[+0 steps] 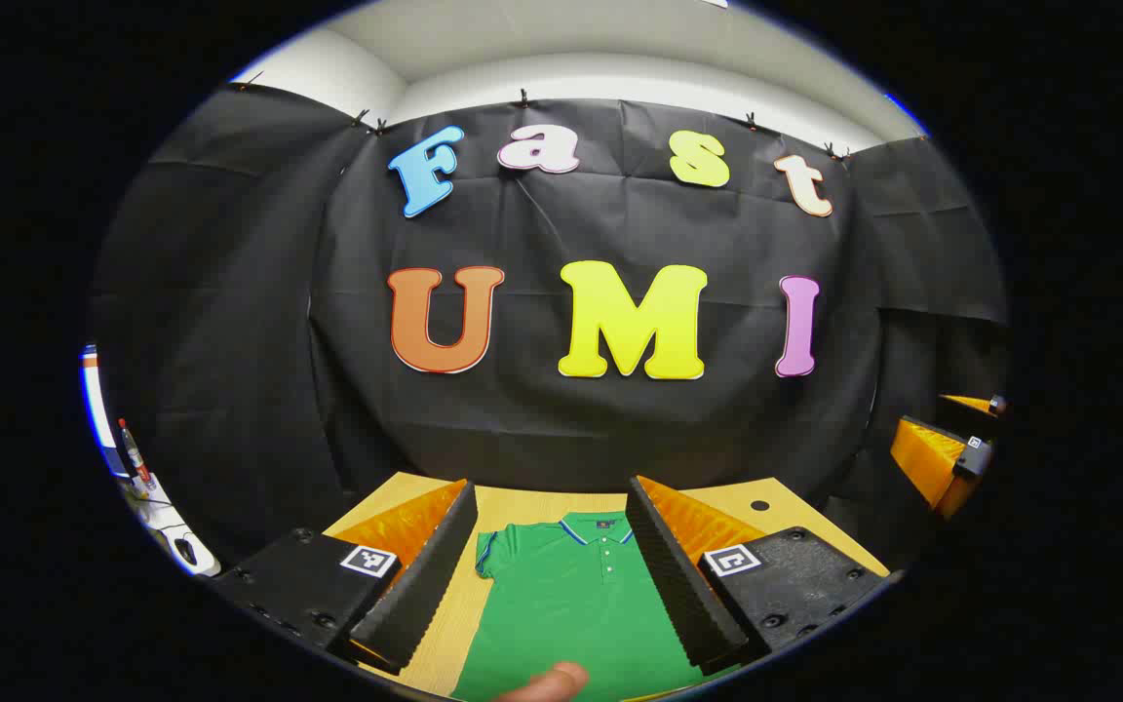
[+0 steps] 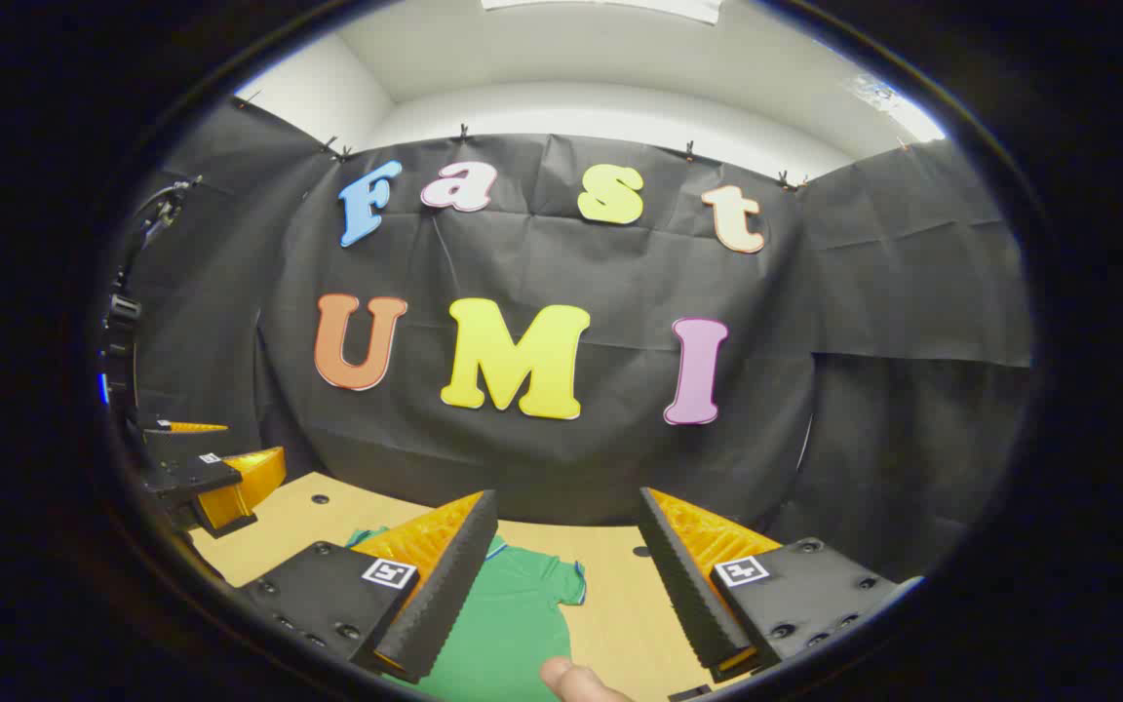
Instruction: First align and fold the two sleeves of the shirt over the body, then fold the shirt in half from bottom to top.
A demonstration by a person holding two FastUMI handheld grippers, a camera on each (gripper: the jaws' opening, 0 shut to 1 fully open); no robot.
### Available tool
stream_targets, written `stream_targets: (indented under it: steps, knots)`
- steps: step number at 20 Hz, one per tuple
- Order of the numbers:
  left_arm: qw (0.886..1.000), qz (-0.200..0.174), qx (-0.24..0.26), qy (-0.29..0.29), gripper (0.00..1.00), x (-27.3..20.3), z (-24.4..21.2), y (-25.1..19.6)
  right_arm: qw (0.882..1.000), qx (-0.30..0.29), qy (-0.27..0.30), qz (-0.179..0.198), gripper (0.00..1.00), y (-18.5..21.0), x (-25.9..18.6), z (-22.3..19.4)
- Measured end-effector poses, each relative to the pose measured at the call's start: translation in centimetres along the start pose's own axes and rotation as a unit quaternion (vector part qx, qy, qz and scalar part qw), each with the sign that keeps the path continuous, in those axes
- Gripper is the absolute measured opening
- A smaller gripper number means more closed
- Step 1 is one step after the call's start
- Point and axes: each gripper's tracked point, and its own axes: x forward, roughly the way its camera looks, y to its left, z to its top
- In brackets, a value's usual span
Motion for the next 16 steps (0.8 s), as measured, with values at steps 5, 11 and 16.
stream_targets:
  steps: [5, 11, 16]
  knots:
    - [1.0, -0.007, -0.002, 0.007, 0.99, 0.1, -0.9, -1.2, 1.0, -0.009, 0.01, 0.0, 0.92, -0.1, 0.7, -0.4]
    - [1.0, -0.028, 0.005, -0.01, 0.98, 1.1, 0.4, -3.6, 1.0, -0.017, 0.009, 0.003, 0.92, -0.6, 2.2, -0.3]
    - [1.0, -0.03, -0.001, -0.006, 0.99, 2.1, 0.2, -4.6, 1.0, -0.017, 0.022, 0.007, 0.92, -1.1, 3.4, -1.0]
